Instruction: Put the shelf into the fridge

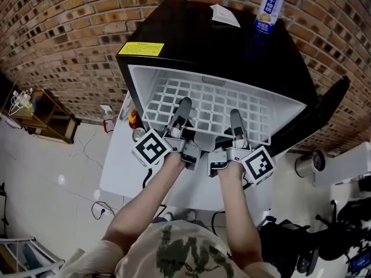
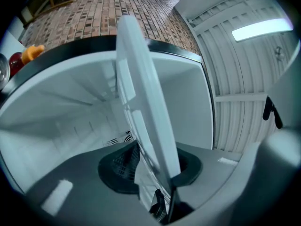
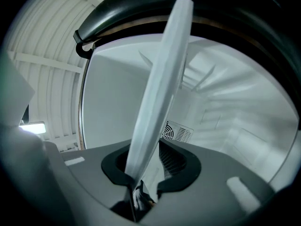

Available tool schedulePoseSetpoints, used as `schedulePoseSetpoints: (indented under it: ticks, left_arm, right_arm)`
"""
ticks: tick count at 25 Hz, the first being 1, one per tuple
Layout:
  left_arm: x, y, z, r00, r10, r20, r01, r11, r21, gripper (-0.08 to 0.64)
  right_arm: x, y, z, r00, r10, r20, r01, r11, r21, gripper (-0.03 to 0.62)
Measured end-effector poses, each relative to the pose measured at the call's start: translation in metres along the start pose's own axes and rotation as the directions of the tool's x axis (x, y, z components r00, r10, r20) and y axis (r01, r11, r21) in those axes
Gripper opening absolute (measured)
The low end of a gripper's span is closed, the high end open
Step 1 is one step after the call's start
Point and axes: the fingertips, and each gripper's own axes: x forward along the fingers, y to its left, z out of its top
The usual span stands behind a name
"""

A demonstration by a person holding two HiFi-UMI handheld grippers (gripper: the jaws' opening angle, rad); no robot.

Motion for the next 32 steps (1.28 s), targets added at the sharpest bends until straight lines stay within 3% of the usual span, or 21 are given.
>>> schedulePoseSetpoints:
  ticks: [16, 24, 32]
  left_arm:
    - [0.022, 0.011, 0.005, 1.0, 0.009, 0.001, -0.009, 1.0, -0.006, 0.1]
    - [0.019, 0.007, 0.005, 0.999, -0.044, 0.018, 0.044, 0.999, -0.001, 0.135]
    - [0.0, 0.001, -0.009, 0.998, -0.058, 0.01, 0.059, 0.997, -0.057, 0.143]
  right_arm:
    - [0.024, -0.004, 0.006, 1.0, 0.002, 0.007, -0.003, 1.0, 0.02, 0.092]
    - [0.019, 0.001, 0.005, 0.998, 0.054, 0.023, -0.055, 0.998, 0.039, 0.106]
    - [-0.004, 0.005, -0.002, 0.996, 0.075, 0.037, -0.076, 0.996, 0.044, 0.095]
